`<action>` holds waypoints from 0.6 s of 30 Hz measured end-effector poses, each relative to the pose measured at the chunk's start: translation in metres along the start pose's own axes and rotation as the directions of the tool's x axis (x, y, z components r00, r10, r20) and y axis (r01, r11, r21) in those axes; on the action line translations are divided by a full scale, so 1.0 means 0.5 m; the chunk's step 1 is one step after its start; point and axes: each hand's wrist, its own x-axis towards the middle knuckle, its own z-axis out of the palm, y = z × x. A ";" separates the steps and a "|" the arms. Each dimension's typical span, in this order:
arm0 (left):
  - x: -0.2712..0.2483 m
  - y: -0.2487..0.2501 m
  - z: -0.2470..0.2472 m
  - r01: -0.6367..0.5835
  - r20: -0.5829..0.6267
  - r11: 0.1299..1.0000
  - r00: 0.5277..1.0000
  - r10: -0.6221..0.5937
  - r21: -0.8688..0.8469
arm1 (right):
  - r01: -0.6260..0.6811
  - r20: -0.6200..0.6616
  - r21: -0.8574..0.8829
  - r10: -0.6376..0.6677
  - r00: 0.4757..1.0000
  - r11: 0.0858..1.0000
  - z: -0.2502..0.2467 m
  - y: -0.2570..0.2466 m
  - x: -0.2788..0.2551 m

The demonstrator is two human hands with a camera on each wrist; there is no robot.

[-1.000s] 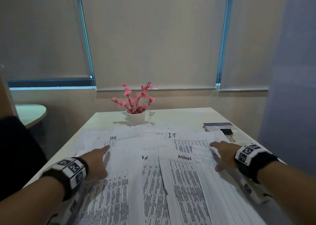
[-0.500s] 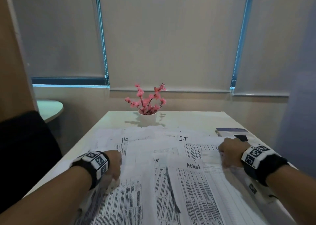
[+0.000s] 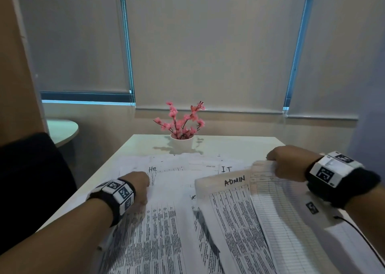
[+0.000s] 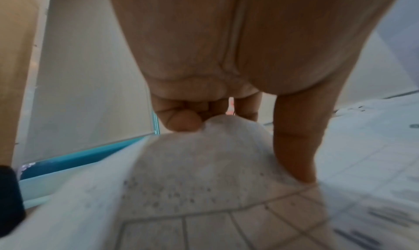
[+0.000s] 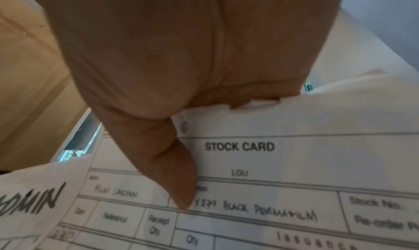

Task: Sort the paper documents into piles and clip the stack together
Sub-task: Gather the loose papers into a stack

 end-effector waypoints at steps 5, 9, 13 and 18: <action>-0.051 0.012 -0.069 0.016 -0.159 1.000 0.987 -0.017 -0.012 | 0.057 0.015 0.074 -0.059 0.998 0.996 -0.034 -0.012 -0.022; -0.077 0.006 -0.141 -0.068 -0.212 0.991 0.976 0.043 -0.113 | 0.152 0.014 0.135 -0.155 0.988 0.979 -0.087 -0.038 -0.049; -0.127 0.027 -0.232 -0.180 -0.332 0.974 0.935 0.126 -0.137 | 0.321 -0.139 0.129 -0.304 0.943 0.938 -0.153 -0.085 -0.064; -0.178 0.076 -0.313 -0.323 -0.435 0.946 0.857 0.274 -0.040 | 0.521 -0.327 -0.008 -0.494 0.806 0.854 -0.225 -0.166 -0.071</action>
